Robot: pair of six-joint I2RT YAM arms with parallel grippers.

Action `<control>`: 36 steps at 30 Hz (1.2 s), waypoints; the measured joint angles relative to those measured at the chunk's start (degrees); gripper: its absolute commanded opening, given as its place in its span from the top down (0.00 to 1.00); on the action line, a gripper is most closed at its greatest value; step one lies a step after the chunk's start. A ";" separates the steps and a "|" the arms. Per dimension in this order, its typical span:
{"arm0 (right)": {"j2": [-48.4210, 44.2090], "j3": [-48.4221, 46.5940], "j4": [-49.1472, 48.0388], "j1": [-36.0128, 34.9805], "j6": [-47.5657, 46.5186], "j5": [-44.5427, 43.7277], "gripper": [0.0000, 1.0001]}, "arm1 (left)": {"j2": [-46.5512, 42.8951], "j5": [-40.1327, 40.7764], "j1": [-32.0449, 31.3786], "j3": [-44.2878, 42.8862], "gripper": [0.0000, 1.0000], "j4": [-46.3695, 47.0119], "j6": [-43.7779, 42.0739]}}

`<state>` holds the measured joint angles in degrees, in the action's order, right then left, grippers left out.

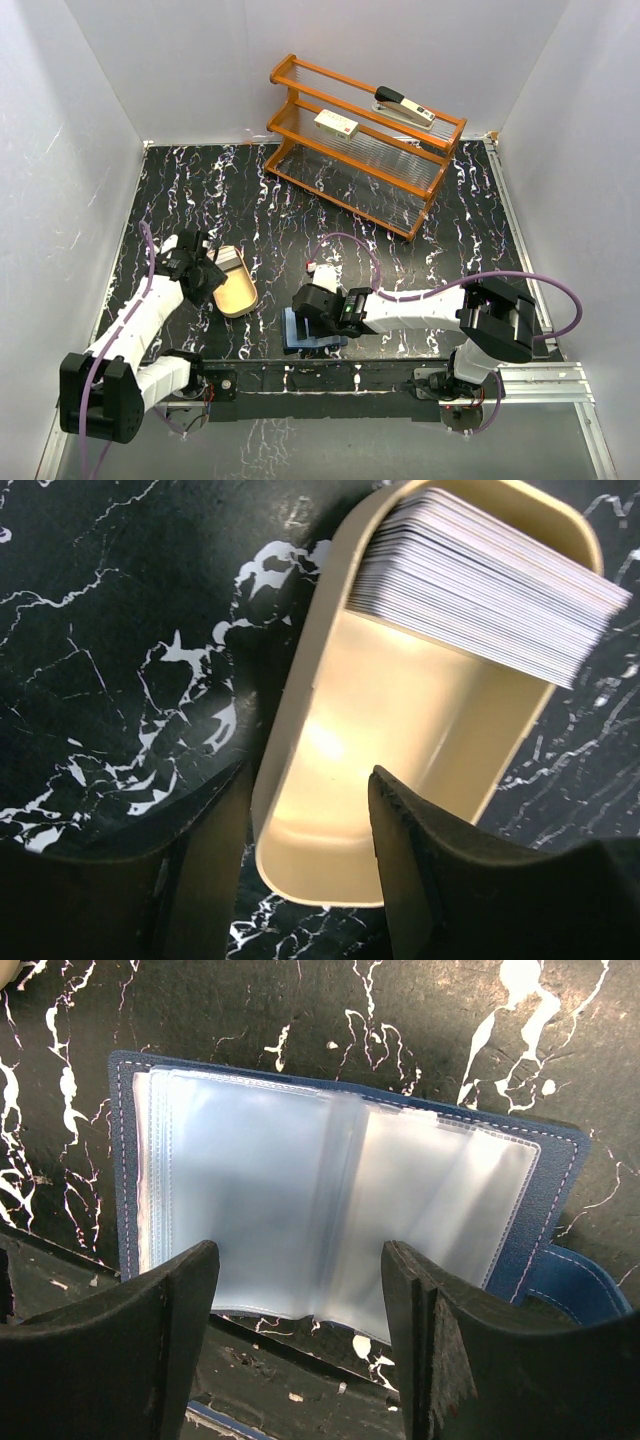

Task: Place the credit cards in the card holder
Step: Open the card holder at the center of the board, then move the storage box to the center of the board.

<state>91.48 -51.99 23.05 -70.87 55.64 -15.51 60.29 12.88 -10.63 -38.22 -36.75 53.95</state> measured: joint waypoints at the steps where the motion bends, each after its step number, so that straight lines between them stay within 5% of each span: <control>1: 0.00 0.00 -0.02 0.00 -0.02 0.00 0.35 | 0.55 -0.24 0.55 0.52 0.54 0.76 -0.57; 15: 0.00 0.07 -0.55 -0.39 -1.53 0.20 0.36 | 6.78 -2.89 1.86 2.86 0.79 8.90 -10.54; 36: 0.74 0.33 -1.68 -2.60 -0.48 -1.64 0.37 | 14.56 -15.91 1.90 2.32 0.90 17.86 -20.55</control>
<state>92.23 -51.66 21.37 -73.47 55.16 -17.15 74.85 -3.03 -8.73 -35.90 -18.90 33.41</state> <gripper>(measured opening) 0.634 0.108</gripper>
